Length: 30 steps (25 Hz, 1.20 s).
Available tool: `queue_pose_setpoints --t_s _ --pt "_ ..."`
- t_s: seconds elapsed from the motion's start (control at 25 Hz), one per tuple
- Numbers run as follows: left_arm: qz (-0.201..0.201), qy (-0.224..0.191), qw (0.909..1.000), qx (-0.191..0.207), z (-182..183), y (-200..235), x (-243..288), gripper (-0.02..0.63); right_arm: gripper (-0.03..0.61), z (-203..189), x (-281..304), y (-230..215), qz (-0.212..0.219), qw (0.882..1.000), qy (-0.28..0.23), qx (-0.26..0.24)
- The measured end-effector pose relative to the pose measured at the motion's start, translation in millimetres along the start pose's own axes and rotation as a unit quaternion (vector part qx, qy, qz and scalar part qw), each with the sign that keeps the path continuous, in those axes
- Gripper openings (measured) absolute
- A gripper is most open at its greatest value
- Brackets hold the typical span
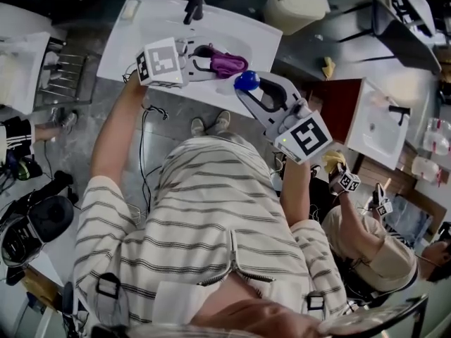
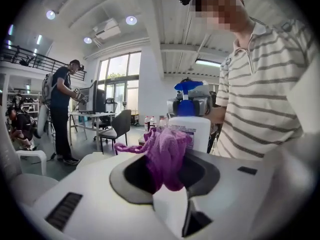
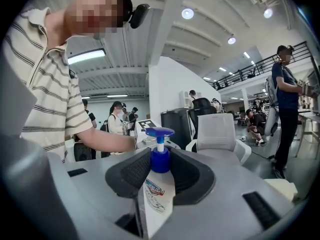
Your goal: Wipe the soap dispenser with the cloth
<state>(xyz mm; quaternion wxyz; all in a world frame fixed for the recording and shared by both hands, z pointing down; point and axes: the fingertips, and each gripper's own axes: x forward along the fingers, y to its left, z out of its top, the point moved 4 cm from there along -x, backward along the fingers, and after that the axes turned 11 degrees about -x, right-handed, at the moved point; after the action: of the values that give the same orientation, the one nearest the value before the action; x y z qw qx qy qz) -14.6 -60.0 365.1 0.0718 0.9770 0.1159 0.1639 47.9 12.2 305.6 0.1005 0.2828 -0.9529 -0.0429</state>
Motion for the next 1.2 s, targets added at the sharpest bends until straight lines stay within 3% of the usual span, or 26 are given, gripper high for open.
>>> queue_pose_setpoints --t_s 0.24,0.64,0.88,1.2 --pt "-0.031 0.007 0.9990 -0.031 -14.3 -6.8 9.0 0.127 0.124 5.4 -7.0 8.2 0.006 1.000 -0.023 0.017" --pt "-0.033 0.013 0.9975 -0.061 -36.7 -10.5 0.8 0.127 0.124 5.0 -6.6 7.6 0.012 0.999 -0.024 0.026" --pt "-0.006 0.016 0.9970 -0.075 -48.7 -16.9 -12.4 0.127 0.124 0.4 -4.2 7.6 0.014 1.000 -0.012 0.021" --pt "0.052 -0.009 0.9947 -0.088 -51.5 -19.3 -22.5 0.127 0.124 0.5 3.6 4.8 -0.008 0.999 -0.004 0.031"
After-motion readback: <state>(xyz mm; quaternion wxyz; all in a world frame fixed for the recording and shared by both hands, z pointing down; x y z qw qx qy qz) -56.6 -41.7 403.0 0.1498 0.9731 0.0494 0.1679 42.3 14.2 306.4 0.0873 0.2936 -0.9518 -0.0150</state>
